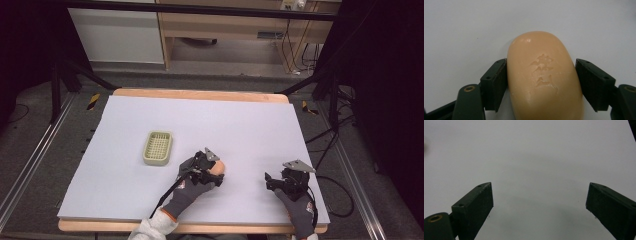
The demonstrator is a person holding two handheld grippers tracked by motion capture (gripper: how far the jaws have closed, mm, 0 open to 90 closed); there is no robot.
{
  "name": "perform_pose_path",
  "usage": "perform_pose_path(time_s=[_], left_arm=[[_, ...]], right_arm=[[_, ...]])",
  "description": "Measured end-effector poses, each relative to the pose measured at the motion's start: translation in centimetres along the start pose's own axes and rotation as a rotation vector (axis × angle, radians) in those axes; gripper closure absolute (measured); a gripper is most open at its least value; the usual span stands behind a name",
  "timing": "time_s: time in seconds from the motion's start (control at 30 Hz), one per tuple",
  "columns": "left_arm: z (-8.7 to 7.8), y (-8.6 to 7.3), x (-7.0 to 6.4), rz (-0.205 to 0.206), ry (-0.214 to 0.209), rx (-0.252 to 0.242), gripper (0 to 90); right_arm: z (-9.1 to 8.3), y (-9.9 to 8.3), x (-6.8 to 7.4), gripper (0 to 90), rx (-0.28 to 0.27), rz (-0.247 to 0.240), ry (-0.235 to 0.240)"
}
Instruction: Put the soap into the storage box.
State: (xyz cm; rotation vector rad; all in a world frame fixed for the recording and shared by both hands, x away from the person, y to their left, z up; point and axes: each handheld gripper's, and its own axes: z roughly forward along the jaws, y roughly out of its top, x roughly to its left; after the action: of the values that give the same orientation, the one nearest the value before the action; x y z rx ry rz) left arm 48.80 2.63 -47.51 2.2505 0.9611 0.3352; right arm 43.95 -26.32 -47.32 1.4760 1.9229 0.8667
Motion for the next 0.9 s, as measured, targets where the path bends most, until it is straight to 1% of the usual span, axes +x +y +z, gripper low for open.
perform_pose_path(time_s=[0.23,0.43,0.5,0.57,0.6,0.63,0.7,0.73,0.77,0.8,0.83,0.9], left_arm=[[-0.1,0.0,0.1,-0.002,0.002,0.003,30.6],[-0.4,0.0,0.2,-0.010,-0.009,0.005,31.0],[-0.8,0.1,0.3,-0.004,-0.010,-0.004,31.1],[-1.0,0.1,0.3,-0.007,-0.010,-0.008,31.1],[-1.5,0.2,0.4,0.002,-0.007,-0.012,31.2],[-1.5,0.2,0.4,0.002,-0.007,-0.012,31.2],[-2.2,0.3,0.6,0.002,-0.007,-0.020,31.2],[-2.2,0.3,0.6,0.002,-0.007,-0.020,31.3],[-2.6,0.4,0.8,0.007,-0.003,-0.024,31.3],[-2.6,0.4,0.8,0.007,-0.003,-0.024,31.3],[-3.1,0.3,1.0,0.010,-0.002,-0.029,31.3],[-3.3,0.3,1.0,0.007,-0.001,-0.029,31.3]], right_arm=[[0.0,0.0,0.0,7.9,0.002,0.003,0.002],[0.0,0.0,0.0,7.8,0.002,0.003,0.003],[0.0,0.0,0.0,7.8,0.001,0.005,0.003],[0.0,0.0,0.0,7.8,0.001,0.006,0.003],[0.0,0.0,0.0,7.8,0.000,0.006,0.002],[0.0,0.0,0.0,7.8,0.000,0.006,0.002],[0.0,0.0,0.0,7.8,0.000,0.005,0.003],[0.0,0.0,0.0,7.8,0.000,0.005,0.003],[0.0,0.0,0.0,7.8,0.000,0.005,0.003],[0.0,0.0,0.0,7.8,0.000,0.005,0.003],[0.0,0.0,-0.1,7.8,-0.001,0.006,0.003],[0.0,0.0,-0.1,7.8,-0.001,0.006,0.003]])
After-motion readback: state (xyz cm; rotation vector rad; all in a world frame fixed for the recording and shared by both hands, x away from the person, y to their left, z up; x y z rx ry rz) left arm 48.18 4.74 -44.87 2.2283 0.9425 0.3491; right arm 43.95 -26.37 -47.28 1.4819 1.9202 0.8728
